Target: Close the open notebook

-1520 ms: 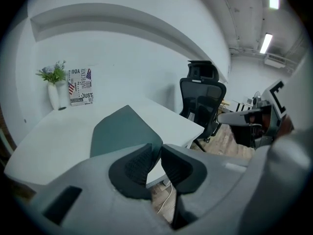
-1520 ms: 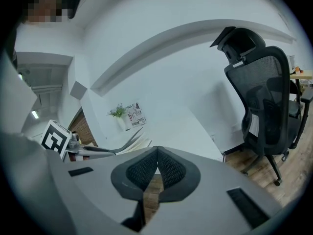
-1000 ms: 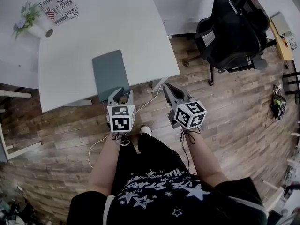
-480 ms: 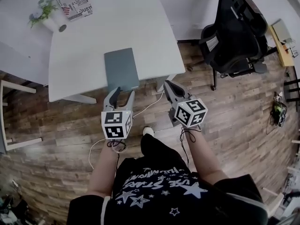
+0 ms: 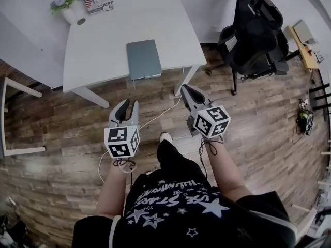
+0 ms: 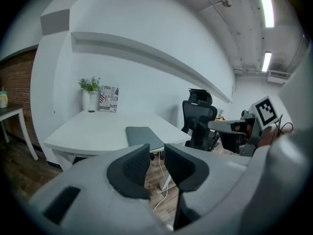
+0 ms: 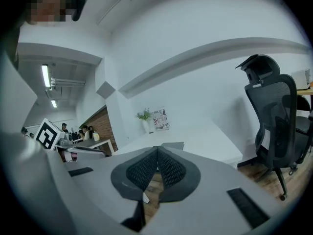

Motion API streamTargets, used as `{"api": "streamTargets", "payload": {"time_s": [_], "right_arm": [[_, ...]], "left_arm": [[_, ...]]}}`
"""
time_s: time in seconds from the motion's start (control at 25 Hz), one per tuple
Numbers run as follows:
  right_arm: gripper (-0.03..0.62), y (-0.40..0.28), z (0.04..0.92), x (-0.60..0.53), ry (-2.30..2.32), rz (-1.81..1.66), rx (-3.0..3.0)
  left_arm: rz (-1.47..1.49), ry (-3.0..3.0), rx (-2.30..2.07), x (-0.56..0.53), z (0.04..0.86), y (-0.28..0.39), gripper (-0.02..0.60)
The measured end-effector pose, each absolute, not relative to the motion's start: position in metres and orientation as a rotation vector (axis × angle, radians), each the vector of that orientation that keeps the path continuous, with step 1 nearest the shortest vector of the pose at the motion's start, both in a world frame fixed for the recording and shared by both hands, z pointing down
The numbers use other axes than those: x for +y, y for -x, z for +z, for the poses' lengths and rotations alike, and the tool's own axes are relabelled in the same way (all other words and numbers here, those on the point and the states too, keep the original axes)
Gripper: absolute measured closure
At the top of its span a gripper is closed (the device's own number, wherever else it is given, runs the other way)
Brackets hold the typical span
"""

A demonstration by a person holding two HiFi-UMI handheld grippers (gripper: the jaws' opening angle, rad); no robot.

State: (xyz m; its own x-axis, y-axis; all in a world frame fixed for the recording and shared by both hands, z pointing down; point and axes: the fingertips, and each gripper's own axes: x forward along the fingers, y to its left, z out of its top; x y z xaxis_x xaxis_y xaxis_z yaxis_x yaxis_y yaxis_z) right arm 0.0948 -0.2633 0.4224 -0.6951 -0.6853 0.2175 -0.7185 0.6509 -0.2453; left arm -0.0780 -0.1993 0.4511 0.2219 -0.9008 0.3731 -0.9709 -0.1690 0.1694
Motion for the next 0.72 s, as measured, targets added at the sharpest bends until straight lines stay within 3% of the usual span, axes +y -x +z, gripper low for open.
{"api": "streamTargets", "payload": {"time_s": [0.08,0.72], "right_arm": [[0.589,-0.092,0.421,-0.244,-1.181,0.469,-2.754],[0.589,-0.074,0.425,-0.091,-1.179,0.443,-2.739]], "left_arm": [[0.257,-2.139,-1.752,-0.179,0.447,0.085,0.500],[0.243,-2.113,-1.783,-0.019,0.455,0.121,0.555]]}}
